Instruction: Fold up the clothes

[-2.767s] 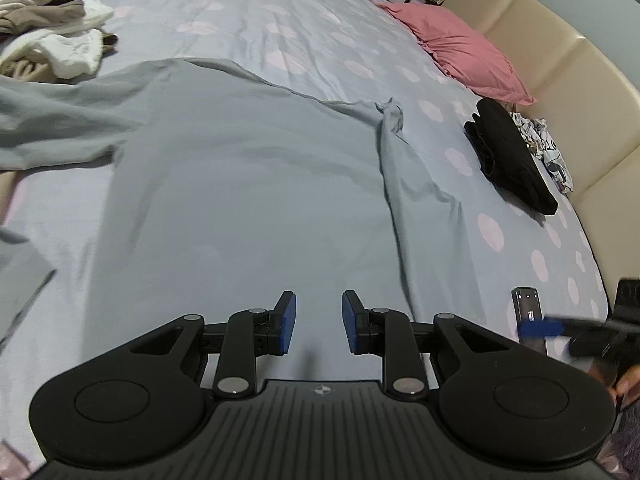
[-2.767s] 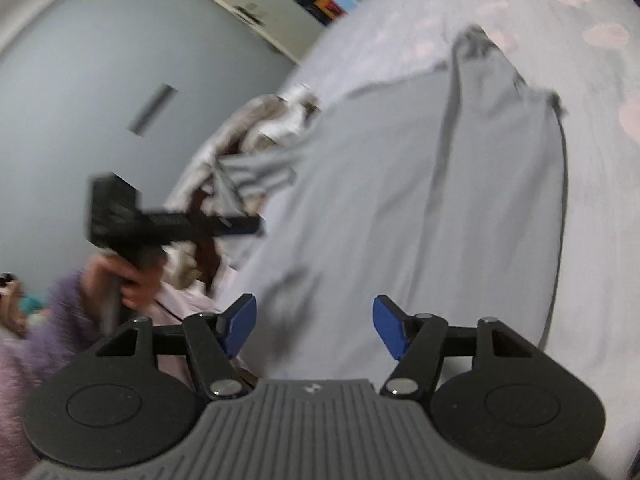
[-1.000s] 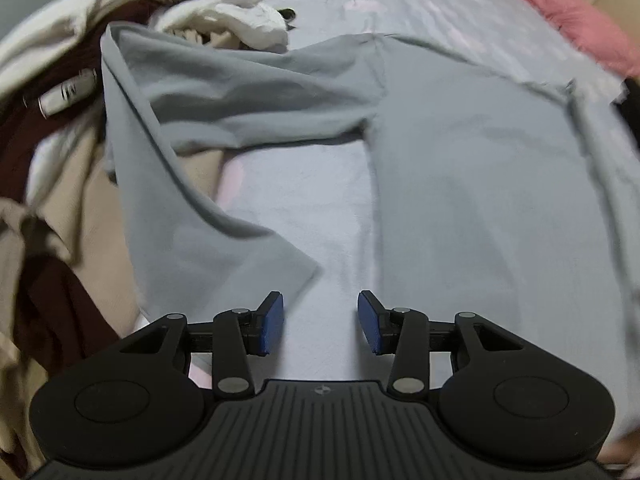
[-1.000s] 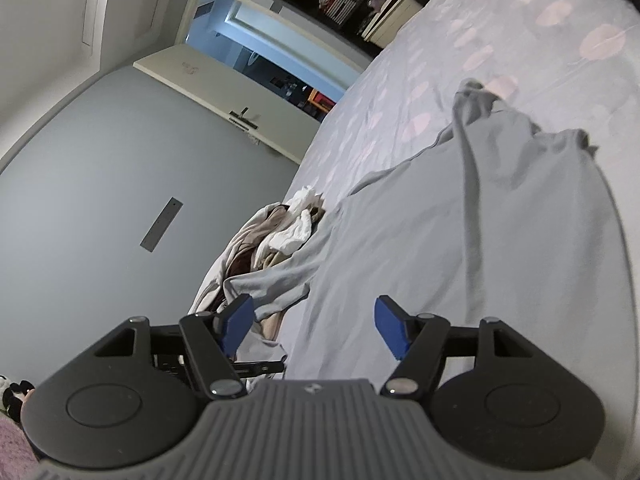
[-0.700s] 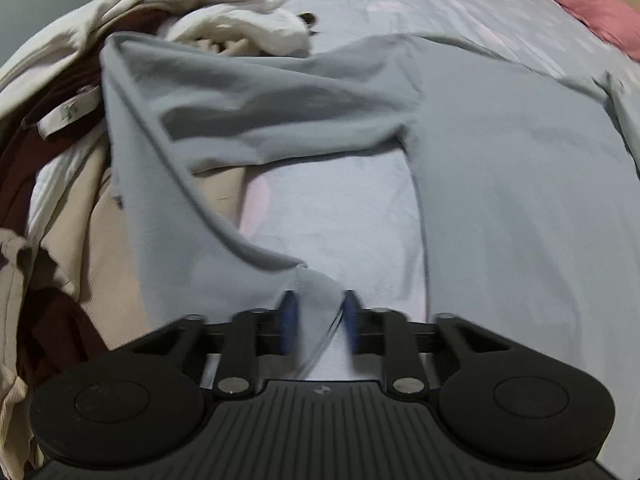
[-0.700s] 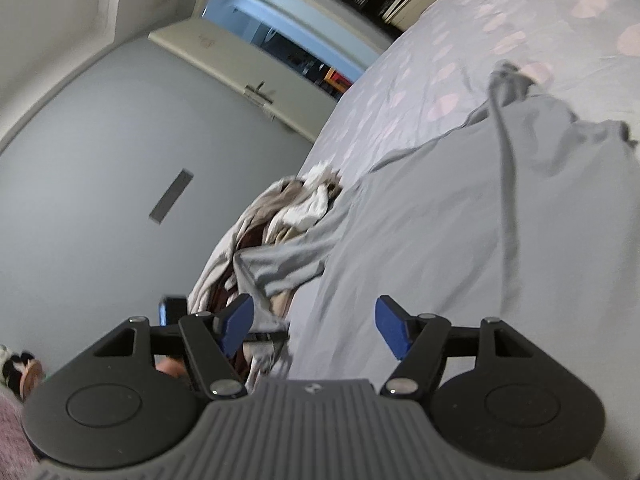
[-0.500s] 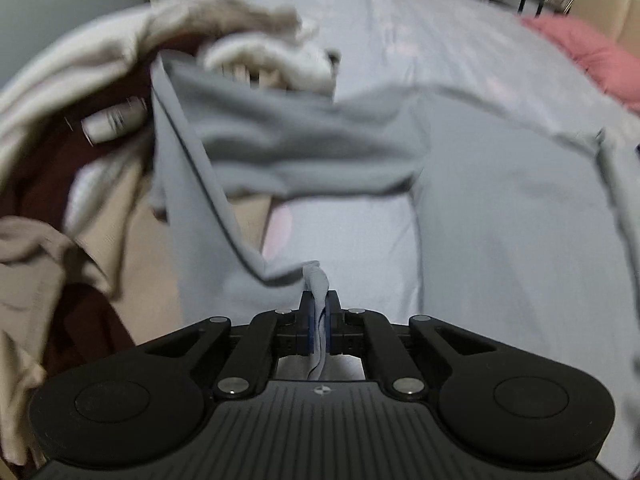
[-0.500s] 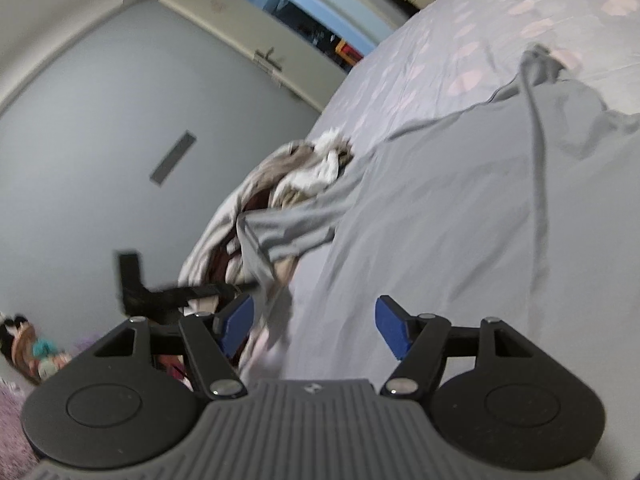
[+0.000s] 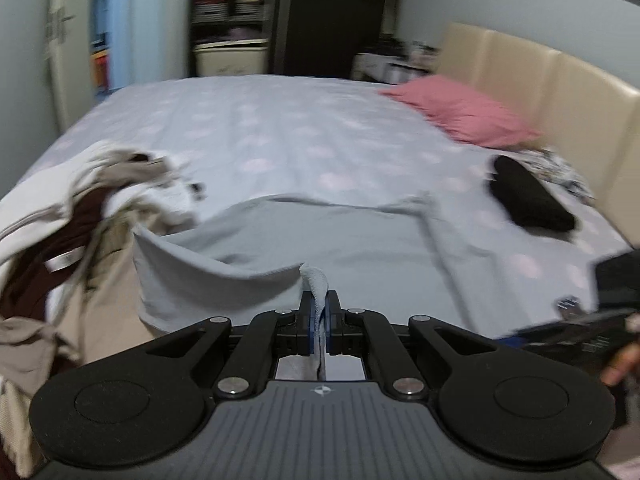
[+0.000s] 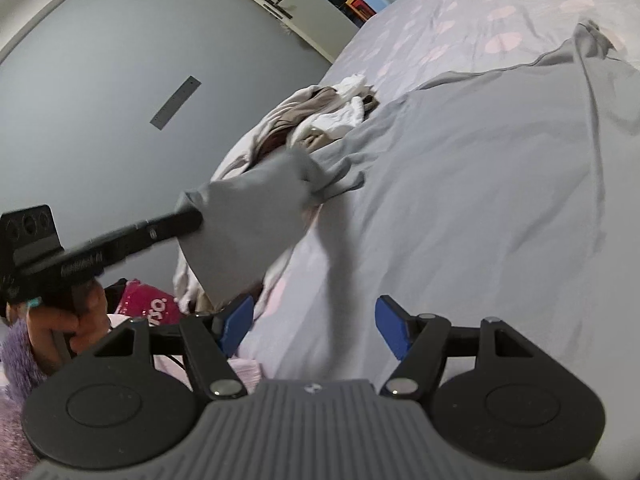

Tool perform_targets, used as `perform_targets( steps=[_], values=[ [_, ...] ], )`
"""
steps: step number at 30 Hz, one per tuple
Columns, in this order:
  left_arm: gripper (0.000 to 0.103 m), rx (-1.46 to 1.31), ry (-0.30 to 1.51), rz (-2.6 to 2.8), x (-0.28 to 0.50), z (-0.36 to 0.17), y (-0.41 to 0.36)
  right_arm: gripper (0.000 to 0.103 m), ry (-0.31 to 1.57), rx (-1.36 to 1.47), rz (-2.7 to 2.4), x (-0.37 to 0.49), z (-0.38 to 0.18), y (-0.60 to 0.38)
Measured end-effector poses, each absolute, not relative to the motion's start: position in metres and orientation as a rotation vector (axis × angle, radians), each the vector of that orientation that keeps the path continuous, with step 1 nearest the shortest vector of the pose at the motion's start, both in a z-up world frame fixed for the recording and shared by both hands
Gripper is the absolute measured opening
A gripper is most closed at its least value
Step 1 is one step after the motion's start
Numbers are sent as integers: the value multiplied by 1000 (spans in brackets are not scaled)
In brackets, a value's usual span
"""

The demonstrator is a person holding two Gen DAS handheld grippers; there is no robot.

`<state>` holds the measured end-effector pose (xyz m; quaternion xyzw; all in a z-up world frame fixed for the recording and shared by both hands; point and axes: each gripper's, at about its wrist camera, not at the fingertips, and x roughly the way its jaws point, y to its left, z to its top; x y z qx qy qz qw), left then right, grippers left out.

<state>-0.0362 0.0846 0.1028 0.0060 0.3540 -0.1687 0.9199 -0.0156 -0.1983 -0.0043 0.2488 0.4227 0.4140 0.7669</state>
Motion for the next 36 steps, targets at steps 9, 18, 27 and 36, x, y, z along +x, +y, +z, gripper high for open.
perform_targets(
  steps=[9,18,27,36],
  values=[
    [2,77,828,-551,-64,69,22,70,1030,771,816,-27,-19,-210],
    [2,175,914,-683,-94,40,-2,29,1193,743,760,-25,-46,-182],
    [4,186,916,-713,-93,47,20,3,1042,787,868,-17,-4,-192],
    [16,317,882,-508,-22,62,90,4,1019,921,691,-49,-12,-251]
  ],
)
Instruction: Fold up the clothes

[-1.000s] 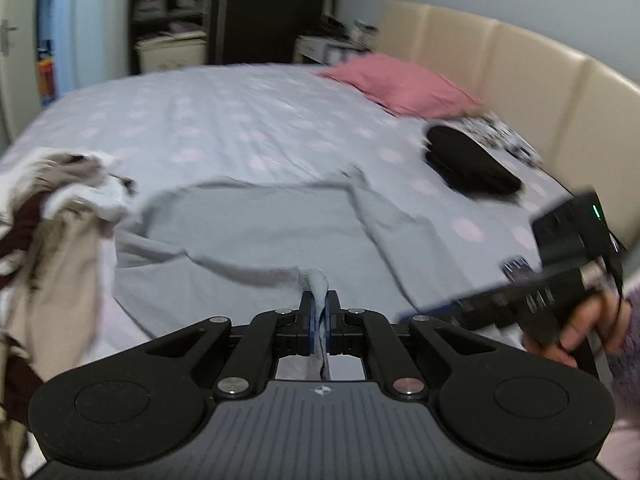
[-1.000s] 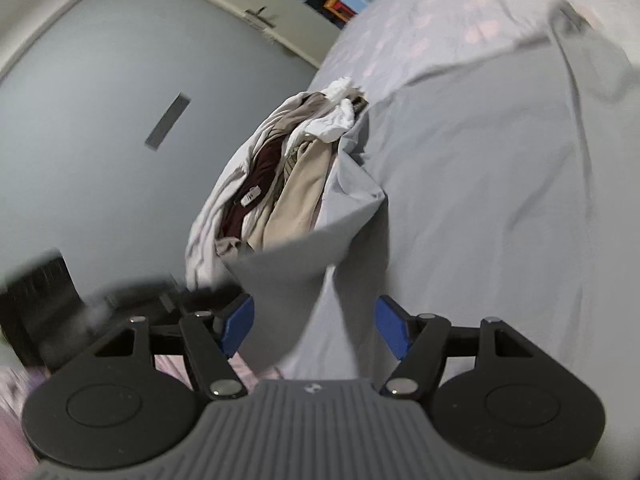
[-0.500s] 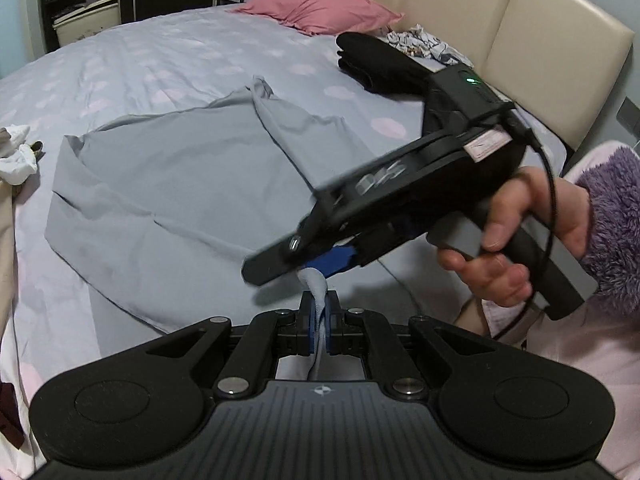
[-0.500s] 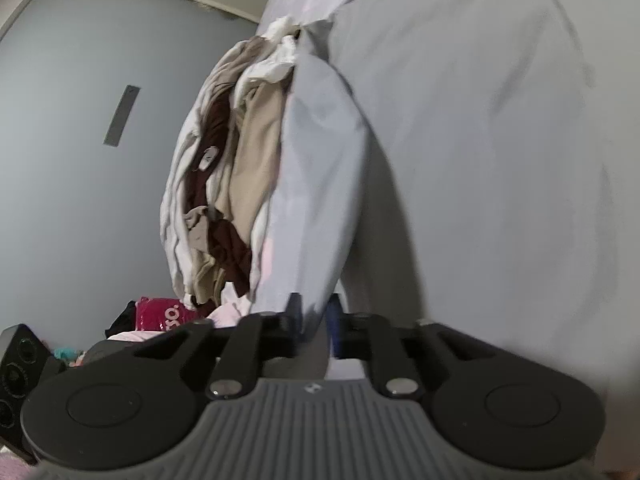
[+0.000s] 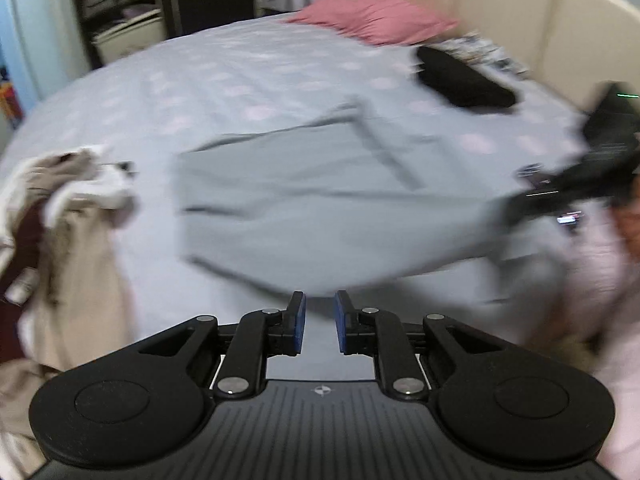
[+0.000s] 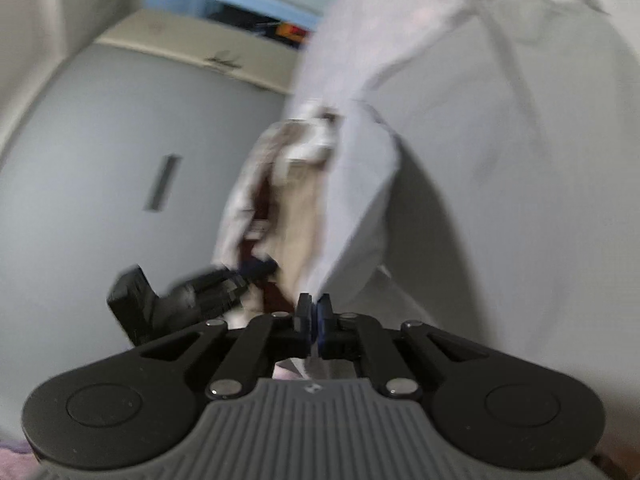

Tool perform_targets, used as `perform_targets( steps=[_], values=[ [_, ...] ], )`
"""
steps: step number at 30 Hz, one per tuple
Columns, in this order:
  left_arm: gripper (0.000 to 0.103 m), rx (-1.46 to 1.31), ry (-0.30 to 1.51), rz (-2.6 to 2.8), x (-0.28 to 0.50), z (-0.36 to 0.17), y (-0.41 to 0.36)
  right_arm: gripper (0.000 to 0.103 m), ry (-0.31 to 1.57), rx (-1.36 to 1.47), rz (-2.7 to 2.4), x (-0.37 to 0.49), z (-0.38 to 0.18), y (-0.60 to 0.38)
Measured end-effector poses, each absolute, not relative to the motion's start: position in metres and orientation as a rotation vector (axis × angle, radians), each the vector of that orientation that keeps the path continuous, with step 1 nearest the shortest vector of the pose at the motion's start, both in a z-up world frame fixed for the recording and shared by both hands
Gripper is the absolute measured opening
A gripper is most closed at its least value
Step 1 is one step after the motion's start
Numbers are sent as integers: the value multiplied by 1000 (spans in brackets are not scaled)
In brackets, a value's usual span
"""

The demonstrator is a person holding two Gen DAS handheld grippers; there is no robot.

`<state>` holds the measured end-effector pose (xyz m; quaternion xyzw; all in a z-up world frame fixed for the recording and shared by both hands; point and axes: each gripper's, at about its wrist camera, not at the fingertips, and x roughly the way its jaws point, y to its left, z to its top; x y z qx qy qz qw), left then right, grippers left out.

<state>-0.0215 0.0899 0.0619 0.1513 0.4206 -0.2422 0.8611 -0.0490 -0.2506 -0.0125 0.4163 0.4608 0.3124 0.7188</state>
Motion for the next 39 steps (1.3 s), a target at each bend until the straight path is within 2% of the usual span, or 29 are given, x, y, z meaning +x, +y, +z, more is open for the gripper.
perform_targets(
  steps=[1,3,8,11,17,23,29,33,35,36,37,39],
  values=[
    [20,344,883,-479,-8,56,96,4,1048,937,649,-52,-22,-253],
    [20,414,877,-428,17,39,104,4,1085,955,575,-56,-36,-259],
    [20,645,900,-372,71,-23,99,3,1020,1020,529,-70,-36,-283],
    [20,669,915,-382,81,-43,103,2,1027,1006,472,-80,-36,-292],
    [21,592,885,-432,101,-45,101,2,1036,979,317,-89,-42,-309],
    [21,585,867,-462,117,-48,96,2,1083,825,106,-97,-44,-326],
    [23,583,834,-465,124,-52,92,2,1092,810,116,-92,-45,-330],
    [27,602,801,-476,127,-51,84,8,1068,754,123,-91,-36,-326],
    [27,638,792,-464,130,-52,77,16,1040,667,127,-90,-24,-321],
    [26,639,792,-462,132,-52,75,22,1029,631,124,-89,-20,-318],
    [17,640,793,-459,134,-52,73,25,1019,597,120,-88,-16,-317],
    [7,621,800,-457,138,-50,72,25,998,538,115,-88,-7,-317]
  ],
)
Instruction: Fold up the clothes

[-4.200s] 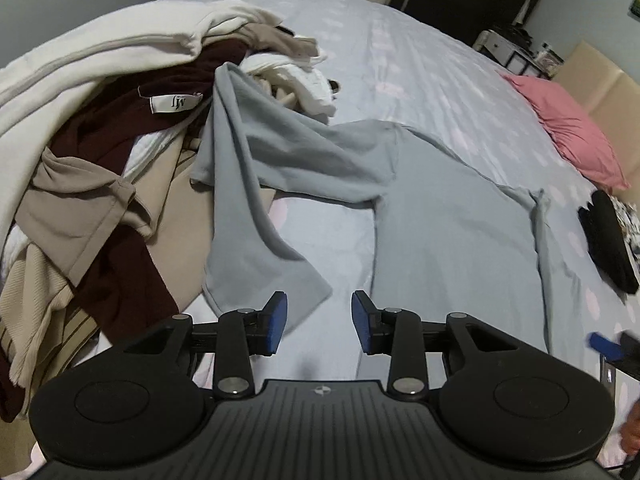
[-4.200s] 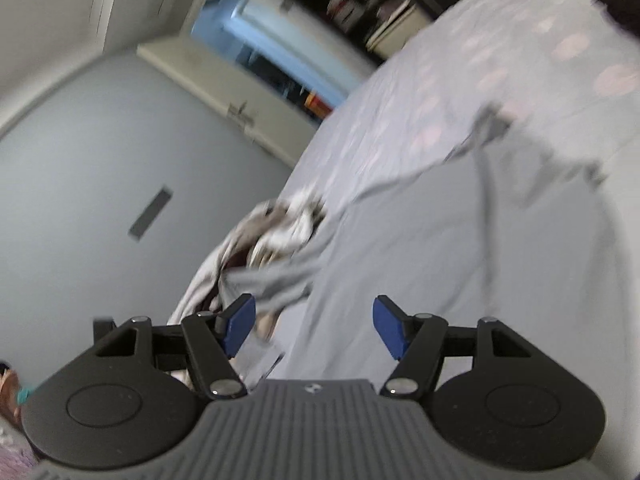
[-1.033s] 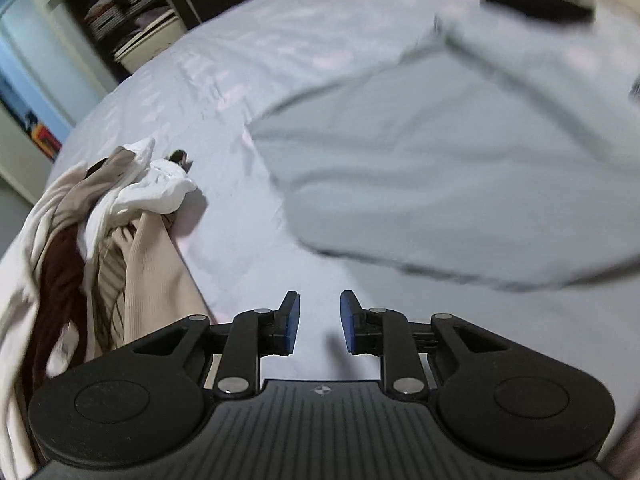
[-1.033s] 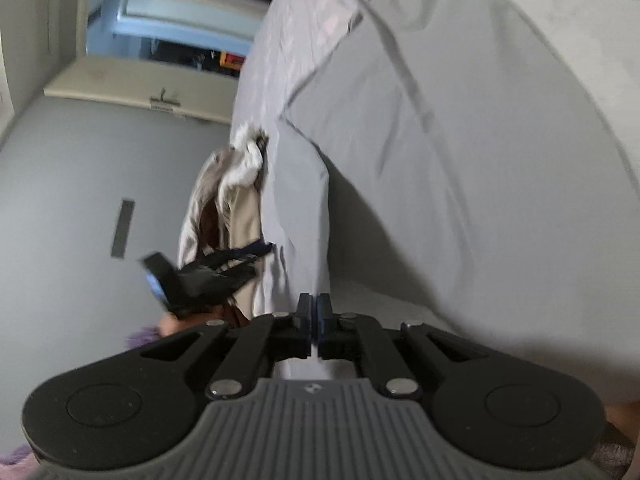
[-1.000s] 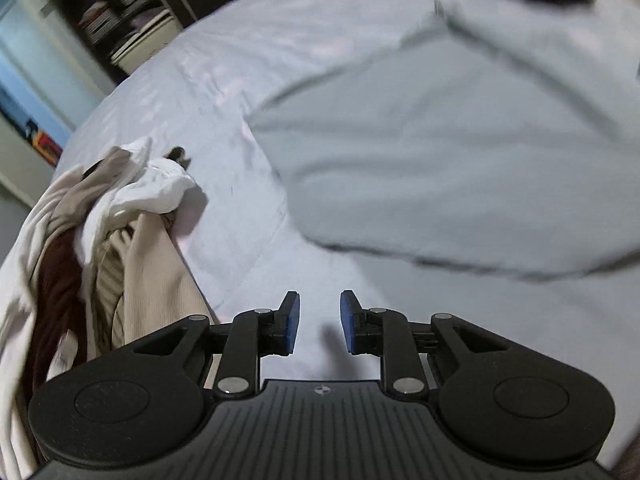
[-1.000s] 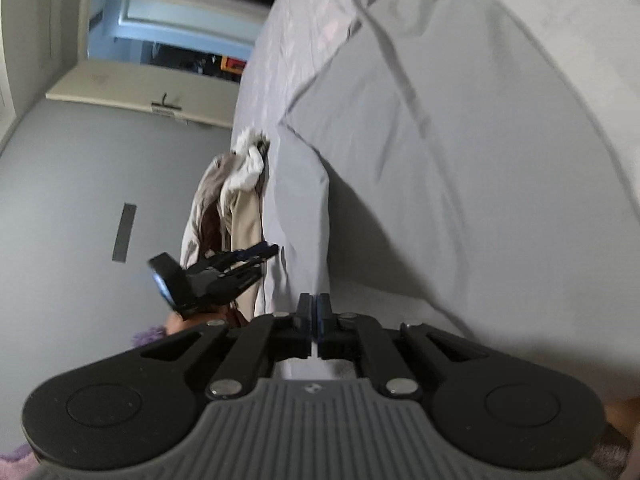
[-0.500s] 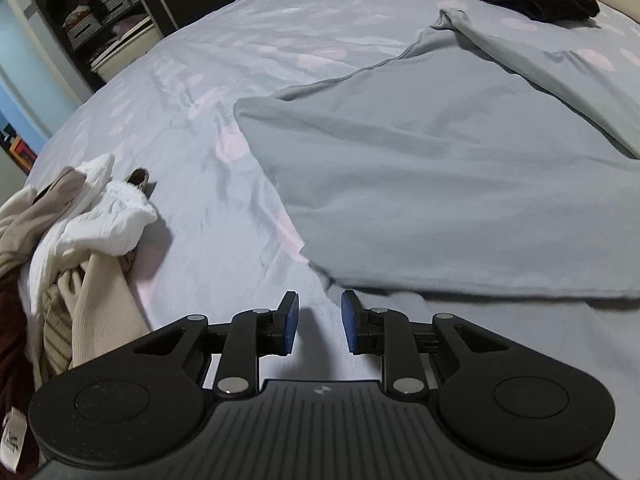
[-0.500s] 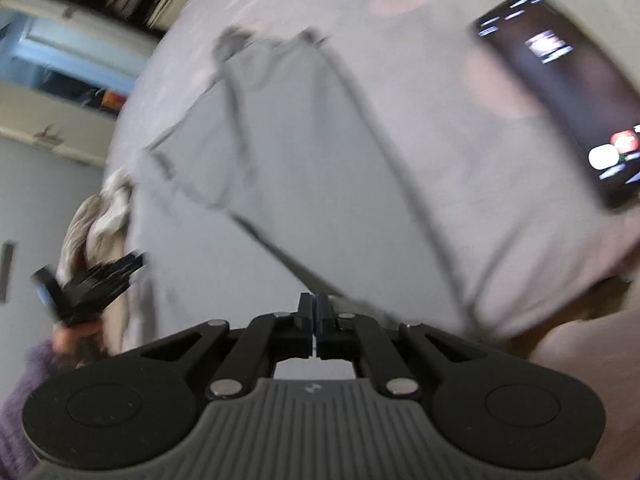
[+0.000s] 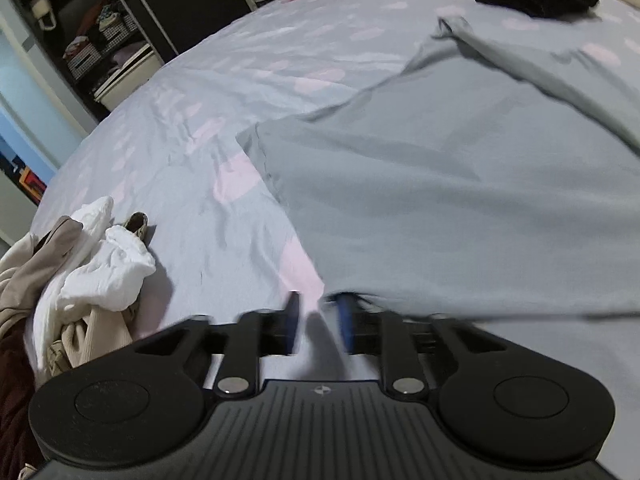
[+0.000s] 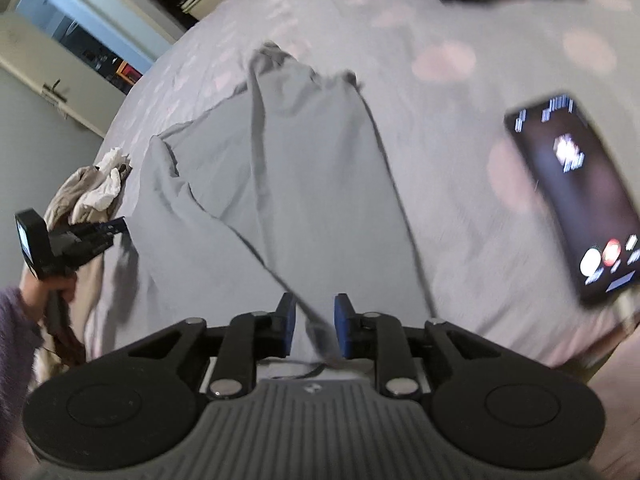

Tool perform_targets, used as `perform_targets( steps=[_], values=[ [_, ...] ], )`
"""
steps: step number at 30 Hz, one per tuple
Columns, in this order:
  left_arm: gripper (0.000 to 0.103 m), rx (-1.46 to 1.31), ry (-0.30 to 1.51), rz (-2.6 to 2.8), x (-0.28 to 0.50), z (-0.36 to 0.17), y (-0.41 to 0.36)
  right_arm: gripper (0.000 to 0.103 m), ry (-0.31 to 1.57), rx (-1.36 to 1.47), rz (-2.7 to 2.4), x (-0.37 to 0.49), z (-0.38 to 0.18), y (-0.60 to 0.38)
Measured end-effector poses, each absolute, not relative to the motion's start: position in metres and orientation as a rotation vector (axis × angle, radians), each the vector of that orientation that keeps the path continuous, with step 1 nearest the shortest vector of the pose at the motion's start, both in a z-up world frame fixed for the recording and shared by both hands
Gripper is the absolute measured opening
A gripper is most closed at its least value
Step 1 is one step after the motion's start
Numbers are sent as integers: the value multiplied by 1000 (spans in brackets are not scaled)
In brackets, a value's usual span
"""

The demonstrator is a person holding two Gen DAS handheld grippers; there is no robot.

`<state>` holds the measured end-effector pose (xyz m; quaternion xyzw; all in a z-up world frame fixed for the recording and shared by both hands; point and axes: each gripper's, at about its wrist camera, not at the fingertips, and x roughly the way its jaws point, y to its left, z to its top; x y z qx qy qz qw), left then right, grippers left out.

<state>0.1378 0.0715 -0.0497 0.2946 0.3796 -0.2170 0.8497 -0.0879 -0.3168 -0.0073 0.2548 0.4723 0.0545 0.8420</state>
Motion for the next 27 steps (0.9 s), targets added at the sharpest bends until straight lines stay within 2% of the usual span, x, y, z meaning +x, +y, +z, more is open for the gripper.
perform_targets(
  steps=[6,8,9,10,14,15,17,18,20,21,23,27],
  values=[
    [4,571,829,-411,144,-44,70,26,1030,320,271,-86,14,-292],
    [4,577,831,-407,144,-45,69,40,1055,233,290,-85,14,-282],
    [4,580,831,-405,144,-45,68,51,1064,189,285,-85,12,-280],
    [4,577,834,-401,144,-45,67,56,1078,151,286,-84,10,-279],
    [4,564,840,-395,144,-43,67,56,1153,38,360,-80,-6,-275],
    [4,564,840,-395,144,-43,67,53,1150,-4,379,-80,-8,-272],
    [4,564,842,-394,144,-44,67,38,1147,-86,417,-79,-12,-267],
    [4,564,843,-394,144,-44,66,26,1152,-123,437,-78,-14,-264],
    [4,565,845,-392,144,-45,66,18,1168,-172,472,-76,-16,-261],
    [4,565,846,-391,144,-45,65,9,1181,-169,488,-75,-16,-262],
    [4,563,848,-391,144,-45,66,8,1212,-91,523,-70,-10,-269],
    [4,557,852,-392,145,-45,67,7,1232,285,572,-55,8,-306]
  ],
)
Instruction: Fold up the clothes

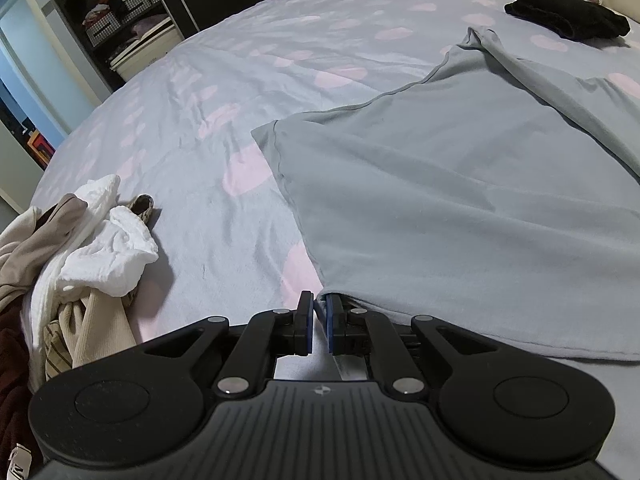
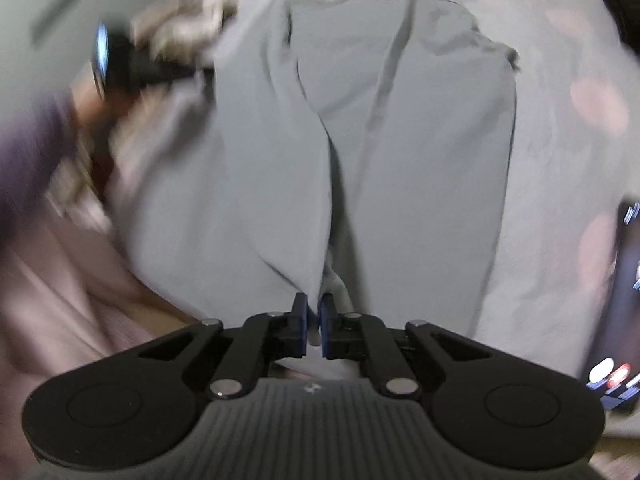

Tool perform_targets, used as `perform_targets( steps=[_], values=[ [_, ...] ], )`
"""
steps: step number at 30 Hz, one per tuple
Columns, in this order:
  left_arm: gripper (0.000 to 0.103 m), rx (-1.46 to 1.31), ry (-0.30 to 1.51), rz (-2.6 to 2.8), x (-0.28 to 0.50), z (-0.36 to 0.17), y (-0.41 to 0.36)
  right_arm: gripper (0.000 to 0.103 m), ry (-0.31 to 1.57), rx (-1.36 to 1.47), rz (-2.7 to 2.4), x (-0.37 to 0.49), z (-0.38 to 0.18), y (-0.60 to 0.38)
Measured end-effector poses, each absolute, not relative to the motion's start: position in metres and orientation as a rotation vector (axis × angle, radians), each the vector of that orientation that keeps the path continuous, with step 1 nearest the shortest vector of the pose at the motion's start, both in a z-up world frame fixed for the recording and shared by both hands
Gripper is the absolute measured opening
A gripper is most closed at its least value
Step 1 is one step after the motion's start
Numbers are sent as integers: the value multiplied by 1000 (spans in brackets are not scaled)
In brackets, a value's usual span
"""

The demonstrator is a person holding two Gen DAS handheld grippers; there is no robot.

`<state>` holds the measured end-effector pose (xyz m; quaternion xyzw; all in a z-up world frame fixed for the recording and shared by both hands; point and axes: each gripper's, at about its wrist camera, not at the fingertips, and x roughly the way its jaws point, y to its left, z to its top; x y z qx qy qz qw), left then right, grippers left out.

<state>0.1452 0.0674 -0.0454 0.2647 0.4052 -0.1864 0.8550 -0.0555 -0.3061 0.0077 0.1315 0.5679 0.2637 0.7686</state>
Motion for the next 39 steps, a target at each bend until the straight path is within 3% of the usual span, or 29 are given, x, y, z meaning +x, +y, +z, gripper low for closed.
perform_targets(
  steps=[5,8,9,19,28,39],
  values=[
    [4,555,855,-393,146,-46,68,9,1280,250,417,-42,-5,-330],
    [4,554,858,-391,146,-46,67,22,1274,128,325,-43,-11,-326],
    [4,556,858,-390,146,-46,67,32,1254,67,305,-46,-8,-322],
    [4,559,864,-385,147,-47,66,30,1019,-320,420,-82,27,-258],
    [4,554,863,-383,146,-46,66,30,945,-391,457,-94,31,-235],
    [4,549,868,-385,147,-45,66,27,1086,-436,478,-73,-33,-221]
  ],
)
